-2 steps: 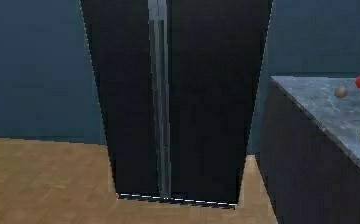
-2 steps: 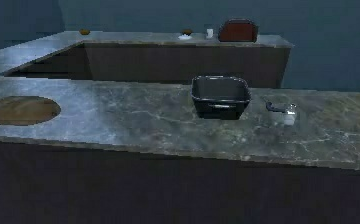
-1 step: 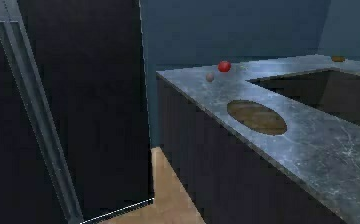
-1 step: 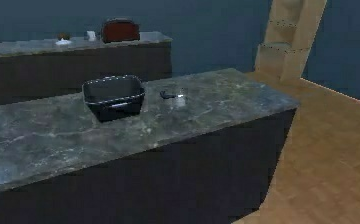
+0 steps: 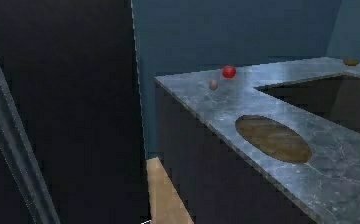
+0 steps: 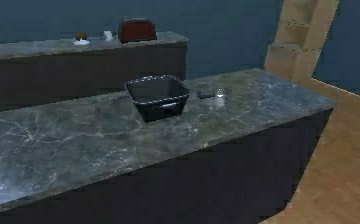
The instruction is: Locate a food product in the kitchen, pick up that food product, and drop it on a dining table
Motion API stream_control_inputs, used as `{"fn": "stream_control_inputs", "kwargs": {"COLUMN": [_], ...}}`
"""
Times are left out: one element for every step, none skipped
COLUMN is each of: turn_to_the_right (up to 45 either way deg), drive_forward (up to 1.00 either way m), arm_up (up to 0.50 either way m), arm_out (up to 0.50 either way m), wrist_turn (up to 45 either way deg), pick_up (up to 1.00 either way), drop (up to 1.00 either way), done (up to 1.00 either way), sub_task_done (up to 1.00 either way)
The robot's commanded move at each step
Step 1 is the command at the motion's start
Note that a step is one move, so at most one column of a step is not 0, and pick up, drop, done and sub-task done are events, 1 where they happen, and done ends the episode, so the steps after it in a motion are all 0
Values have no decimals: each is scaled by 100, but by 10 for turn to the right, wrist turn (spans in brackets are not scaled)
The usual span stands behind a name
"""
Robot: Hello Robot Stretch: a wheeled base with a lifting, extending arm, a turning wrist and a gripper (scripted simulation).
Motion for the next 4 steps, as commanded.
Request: {"fn": "stream_control_inputs", "kwargs": {"turn_to_the_right": [-30, 0, -390, 0], "drive_forward": [0, 35, 0, 0], "arm_up": [0, 0, 0, 50], "arm_out": [0, 0, 0, 0], "wrist_turn": [0, 0, 0, 0], "pick_up": [0, 0, 0, 0], "drop": [0, 0, 0, 0], "done": [0, 0, 0, 0], "sub_task_done": [0, 0, 0, 0]}}
